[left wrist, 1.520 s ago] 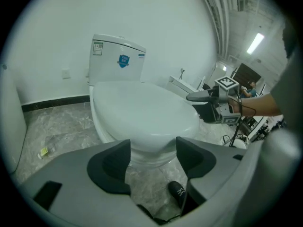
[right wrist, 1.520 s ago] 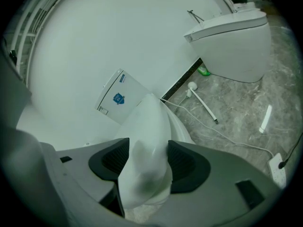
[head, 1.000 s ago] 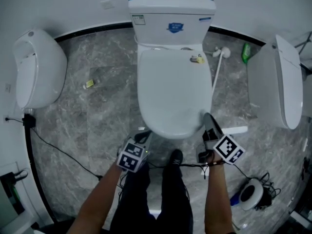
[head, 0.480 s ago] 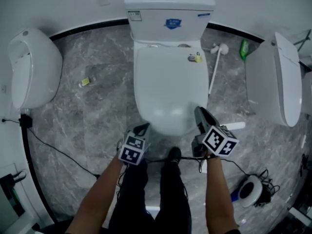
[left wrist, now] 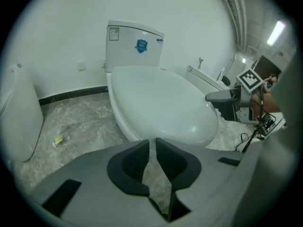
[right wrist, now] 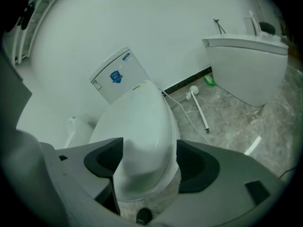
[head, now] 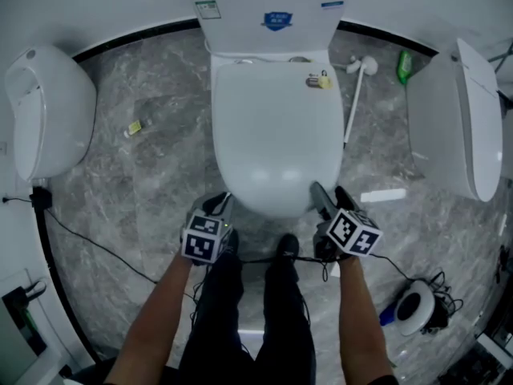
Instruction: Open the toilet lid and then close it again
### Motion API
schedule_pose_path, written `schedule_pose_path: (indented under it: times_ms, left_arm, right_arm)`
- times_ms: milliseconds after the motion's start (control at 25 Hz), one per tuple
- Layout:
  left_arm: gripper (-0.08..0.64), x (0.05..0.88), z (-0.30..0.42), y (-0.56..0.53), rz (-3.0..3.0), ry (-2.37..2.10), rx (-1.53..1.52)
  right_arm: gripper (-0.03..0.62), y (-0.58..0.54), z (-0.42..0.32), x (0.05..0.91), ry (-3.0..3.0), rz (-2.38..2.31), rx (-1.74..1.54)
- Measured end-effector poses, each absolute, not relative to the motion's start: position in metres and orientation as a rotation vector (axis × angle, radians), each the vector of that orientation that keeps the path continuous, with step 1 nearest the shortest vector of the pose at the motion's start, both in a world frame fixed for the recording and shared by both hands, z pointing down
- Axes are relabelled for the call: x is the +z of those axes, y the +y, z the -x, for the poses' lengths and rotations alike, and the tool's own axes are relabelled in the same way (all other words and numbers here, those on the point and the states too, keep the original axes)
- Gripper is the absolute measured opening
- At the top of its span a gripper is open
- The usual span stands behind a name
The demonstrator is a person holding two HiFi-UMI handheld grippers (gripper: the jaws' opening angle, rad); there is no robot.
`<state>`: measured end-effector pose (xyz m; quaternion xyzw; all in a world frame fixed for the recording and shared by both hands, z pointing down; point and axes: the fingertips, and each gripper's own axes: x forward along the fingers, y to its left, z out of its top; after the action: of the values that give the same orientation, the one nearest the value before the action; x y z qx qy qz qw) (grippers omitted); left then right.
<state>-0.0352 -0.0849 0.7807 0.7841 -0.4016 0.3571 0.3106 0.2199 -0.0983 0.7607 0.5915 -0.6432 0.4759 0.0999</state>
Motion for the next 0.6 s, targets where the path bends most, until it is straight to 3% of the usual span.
schedule_pose_path:
  times_ms: [600]
  left_arm:
    - [0.048,0.789,0.031,-0.045,-2.09,-0.912,1.042]
  right_arm:
    - [0.353,-0.104,-0.172,0.752,-1.902,-1.677,1.856]
